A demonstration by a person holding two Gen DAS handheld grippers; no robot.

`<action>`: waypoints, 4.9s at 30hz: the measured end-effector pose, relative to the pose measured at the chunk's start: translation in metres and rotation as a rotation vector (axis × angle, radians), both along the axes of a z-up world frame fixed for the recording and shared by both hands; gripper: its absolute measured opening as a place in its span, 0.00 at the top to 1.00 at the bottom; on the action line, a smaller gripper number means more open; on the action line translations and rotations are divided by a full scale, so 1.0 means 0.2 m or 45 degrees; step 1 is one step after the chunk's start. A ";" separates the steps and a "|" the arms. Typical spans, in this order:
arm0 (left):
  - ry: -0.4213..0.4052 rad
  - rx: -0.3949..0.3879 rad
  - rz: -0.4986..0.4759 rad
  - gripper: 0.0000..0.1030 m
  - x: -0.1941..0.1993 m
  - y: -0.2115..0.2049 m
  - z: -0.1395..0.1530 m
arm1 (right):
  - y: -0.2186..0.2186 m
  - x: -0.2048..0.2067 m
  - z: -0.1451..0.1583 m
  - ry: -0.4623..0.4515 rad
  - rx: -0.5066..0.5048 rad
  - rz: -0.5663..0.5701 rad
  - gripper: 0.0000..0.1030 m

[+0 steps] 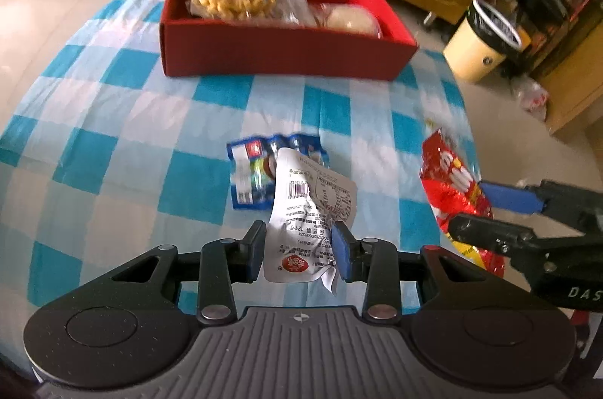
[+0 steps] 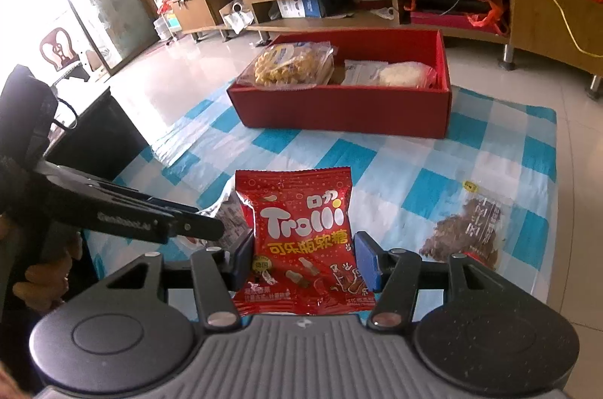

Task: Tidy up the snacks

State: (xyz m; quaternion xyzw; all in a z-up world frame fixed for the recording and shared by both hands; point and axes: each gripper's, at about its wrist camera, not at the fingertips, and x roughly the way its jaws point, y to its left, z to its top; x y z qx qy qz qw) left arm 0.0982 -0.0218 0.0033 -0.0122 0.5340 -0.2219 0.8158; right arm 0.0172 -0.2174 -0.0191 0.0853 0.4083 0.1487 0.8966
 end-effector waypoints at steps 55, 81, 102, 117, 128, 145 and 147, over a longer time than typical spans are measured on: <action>0.021 -0.086 0.050 0.55 0.20 0.01 0.05 | 0.13 0.39 -0.35 0.340 -0.267 0.122 0.45; -0.067 -0.090 -0.107 0.28 0.23 -0.17 0.13 | -0.22 0.47 0.03 0.084 0.185 -0.155 0.47; -0.088 0.508 -1.146 0.34 -0.10 -0.39 -0.32 | -0.29 0.42 -0.05 0.167 0.193 -0.118 0.47; -0.124 0.528 -0.803 0.47 -0.21 -0.43 -0.29 | -0.28 0.36 -0.01 0.133 0.182 -0.112 0.47; -0.047 0.397 -0.659 0.52 -0.19 -0.37 -0.26 | -0.28 0.35 0.03 0.091 0.191 -0.116 0.47; -0.078 0.457 -0.581 0.42 -0.27 -0.38 -0.29 | -0.27 0.34 0.04 0.074 0.183 -0.086 0.47; -0.102 0.432 -0.575 0.42 -0.27 -0.38 -0.25 | -0.28 0.33 0.04 0.071 0.183 -0.092 0.47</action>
